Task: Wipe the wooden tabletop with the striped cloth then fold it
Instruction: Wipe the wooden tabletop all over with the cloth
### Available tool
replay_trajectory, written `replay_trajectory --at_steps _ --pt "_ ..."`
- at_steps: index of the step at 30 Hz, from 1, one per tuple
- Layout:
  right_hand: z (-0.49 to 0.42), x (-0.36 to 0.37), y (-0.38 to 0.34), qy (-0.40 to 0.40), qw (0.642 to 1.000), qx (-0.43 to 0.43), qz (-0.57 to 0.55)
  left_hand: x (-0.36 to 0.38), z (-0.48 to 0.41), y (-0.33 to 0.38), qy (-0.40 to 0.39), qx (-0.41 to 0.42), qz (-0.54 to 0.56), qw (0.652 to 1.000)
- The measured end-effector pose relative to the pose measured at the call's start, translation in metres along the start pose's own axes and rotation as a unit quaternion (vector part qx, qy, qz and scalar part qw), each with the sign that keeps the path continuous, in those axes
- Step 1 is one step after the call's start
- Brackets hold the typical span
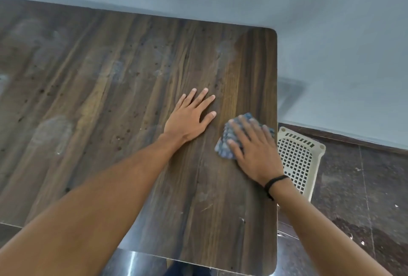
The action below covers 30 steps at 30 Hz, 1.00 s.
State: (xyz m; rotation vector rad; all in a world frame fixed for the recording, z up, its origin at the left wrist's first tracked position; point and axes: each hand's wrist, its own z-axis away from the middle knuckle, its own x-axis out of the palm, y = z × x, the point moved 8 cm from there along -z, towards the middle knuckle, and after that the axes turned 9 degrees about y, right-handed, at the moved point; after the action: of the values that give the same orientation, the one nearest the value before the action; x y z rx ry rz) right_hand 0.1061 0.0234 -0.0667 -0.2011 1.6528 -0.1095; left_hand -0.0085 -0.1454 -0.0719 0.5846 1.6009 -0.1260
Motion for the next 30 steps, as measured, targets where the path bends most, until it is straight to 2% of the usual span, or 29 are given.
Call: replay_trajectory --at_steps 2,3,6,7,10,11,13,14,18,20,24,28,30 --pt "-0.007 -0.007 0.015 0.034 0.994 0.105 -0.006 0.001 -0.001 -0.002 0.003 -0.001 0.0 1.0" --pt "-0.002 -0.004 0.003 0.033 0.994 0.105 -0.002 0.002 -0.001 -0.002 0.001 0.0 0.002 1.0" --pt "0.022 0.006 -0.032 -0.002 0.999 -0.032 0.002 -0.002 0.0 0.003 -0.007 0.01 0.05 0.999" --pt "0.021 0.004 -0.022 0.004 1.0 -0.016 0.006 -0.008 0.002 0.003 0.005 0.012 0.069 0.997" --pt "0.016 -0.001 -0.007 0.057 0.992 0.108 0.006 -0.029 0.024 -0.007 0.063 -0.004 0.078 0.995" --pt "0.023 0.003 -0.021 0.049 0.995 0.091 0.01 -0.031 0.034 -0.009 0.064 -0.011 0.072 0.995" --pt "0.04 0.01 -0.047 0.02 1.0 -0.002 0.017 -0.026 0.054 -0.011 0.033 -0.012 0.062 0.997" --pt "0.045 0.009 -0.045 0.013 1.0 -0.012 0.012 -0.022 0.061 -0.014 0.014 -0.012 0.055 0.998" --pt "0.042 -0.002 -0.015 0.056 0.988 0.14 0.018 -0.024 0.067 -0.023 -0.014 -0.026 0.028 0.999" --pt "0.044 0.002 -0.023 0.034 0.991 0.129 0.015 -0.026 0.065 -0.021 -0.068 -0.036 0.026 0.997" --pt "0.051 0.004 -0.026 0.0 0.993 0.117 0.002 -0.01 0.078 -0.017 -0.25 -0.043 -0.027 0.967" --pt "0.053 0.001 -0.017 -0.02 0.998 0.061 0.0 -0.006 0.075 -0.016 -0.301 -0.067 -0.007 0.951" --pt "0.043 -0.004 -0.008 0.001 0.994 0.107 -0.007 -0.007 0.075 -0.018 -0.313 -0.066 -0.019 0.947"
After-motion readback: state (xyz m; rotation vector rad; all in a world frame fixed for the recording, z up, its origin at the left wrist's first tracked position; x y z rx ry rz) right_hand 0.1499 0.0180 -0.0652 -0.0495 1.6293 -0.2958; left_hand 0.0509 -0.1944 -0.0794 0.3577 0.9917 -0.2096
